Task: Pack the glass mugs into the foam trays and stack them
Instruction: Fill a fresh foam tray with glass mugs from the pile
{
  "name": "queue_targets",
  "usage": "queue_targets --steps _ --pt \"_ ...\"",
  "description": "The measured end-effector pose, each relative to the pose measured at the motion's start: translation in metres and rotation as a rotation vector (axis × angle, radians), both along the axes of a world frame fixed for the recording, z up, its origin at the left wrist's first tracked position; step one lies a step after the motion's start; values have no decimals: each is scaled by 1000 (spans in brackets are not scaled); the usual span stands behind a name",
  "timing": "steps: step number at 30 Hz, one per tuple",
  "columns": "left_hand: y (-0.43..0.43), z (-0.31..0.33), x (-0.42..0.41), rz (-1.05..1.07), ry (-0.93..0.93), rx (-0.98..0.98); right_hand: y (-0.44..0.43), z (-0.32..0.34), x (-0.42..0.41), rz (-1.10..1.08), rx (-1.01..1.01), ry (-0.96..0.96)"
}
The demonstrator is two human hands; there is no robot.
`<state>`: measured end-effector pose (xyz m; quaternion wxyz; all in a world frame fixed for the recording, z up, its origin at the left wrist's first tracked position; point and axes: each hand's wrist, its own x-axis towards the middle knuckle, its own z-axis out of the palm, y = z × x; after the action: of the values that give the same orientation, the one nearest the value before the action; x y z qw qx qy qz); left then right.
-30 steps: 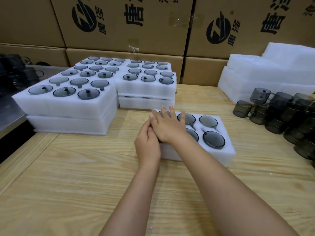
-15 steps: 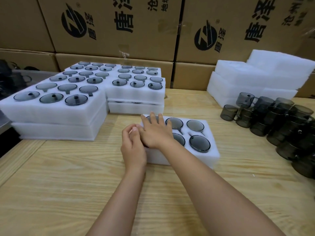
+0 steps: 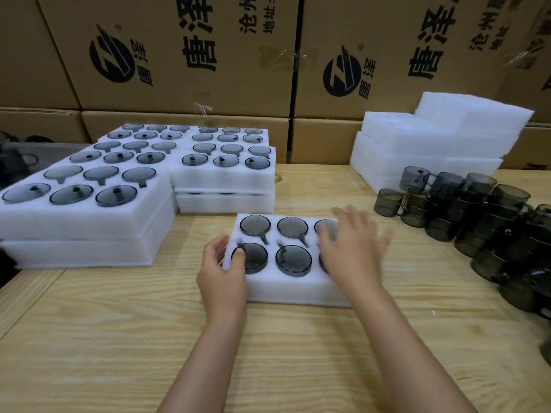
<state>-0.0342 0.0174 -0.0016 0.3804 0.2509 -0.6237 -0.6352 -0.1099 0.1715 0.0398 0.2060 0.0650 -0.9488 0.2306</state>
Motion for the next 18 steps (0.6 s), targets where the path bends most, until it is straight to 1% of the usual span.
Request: queue_targets --steps 1,2,3,4,5,10,14,18 --pt "0 -1 0 23 -21 -20 19 -5 -2 -50 -77 -93" --pt "1 -1 0 43 -35 -44 34 -10 -1 -35 -287 -244" --pt "2 0 0 60 -44 -73 42 -14 3 41 -565 -409" --pt "2 0 0 79 -52 -102 44 -19 7 118 -804 -513" --pt "3 1 1 108 -58 -131 45 -24 9 170 -923 -533" --pt "-1 3 3 349 -80 -343 30 -39 9 330 -1010 -475" --pt "-9 6 2 475 -120 -292 2 -38 6 334 -1000 -439" --pt "-11 9 4 504 -70 -216 -30 -35 -4 330 -921 -442"
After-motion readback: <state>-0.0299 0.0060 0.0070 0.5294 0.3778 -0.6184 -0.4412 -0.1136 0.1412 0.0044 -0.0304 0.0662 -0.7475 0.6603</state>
